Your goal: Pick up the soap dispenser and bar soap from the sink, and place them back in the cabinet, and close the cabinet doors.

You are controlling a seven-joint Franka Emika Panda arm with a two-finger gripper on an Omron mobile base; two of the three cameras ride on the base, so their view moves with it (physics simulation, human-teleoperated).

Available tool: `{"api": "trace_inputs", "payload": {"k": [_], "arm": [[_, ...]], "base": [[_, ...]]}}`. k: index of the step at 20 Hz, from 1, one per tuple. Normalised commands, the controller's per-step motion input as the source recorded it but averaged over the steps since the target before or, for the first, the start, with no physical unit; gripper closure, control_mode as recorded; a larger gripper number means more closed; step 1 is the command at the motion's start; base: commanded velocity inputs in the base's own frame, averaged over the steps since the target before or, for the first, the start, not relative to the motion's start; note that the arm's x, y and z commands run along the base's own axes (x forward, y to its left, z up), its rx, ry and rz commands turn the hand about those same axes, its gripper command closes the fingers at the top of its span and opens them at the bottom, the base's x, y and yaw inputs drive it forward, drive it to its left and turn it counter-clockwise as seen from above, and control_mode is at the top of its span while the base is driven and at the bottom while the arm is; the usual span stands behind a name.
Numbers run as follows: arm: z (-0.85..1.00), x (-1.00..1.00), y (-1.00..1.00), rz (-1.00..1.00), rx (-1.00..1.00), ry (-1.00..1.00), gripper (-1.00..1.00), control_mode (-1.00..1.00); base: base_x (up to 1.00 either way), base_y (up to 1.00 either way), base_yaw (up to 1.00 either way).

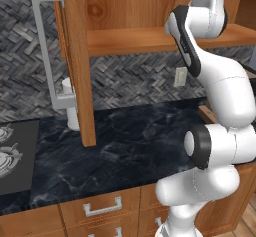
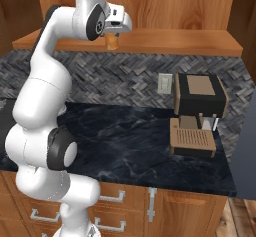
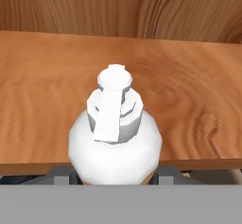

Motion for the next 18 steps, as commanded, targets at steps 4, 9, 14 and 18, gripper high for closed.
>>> {"api": "trace_inputs", "payload": {"k": [4, 9, 14, 18], "arm": [[-0.11, 0.1, 0.0, 0.0, 0.0, 0.0, 1.0, -1.0], [-0.06, 0.21, 0.0, 0.0, 0.0, 0.0, 1.0, -1.0], [-0.02, 0.38, 0.0, 0.0, 0.0, 0.0, 1.0, -1.0], [-0.09, 0.25, 0.0, 0.0, 0.0, 0.0, 1.0, -1.0]], "base": [[0.0, 0.0, 0.0], [0.0, 0.0, 0.0], [0.0, 0.0, 0.0], [0.0, 0.0, 0.0]]}}
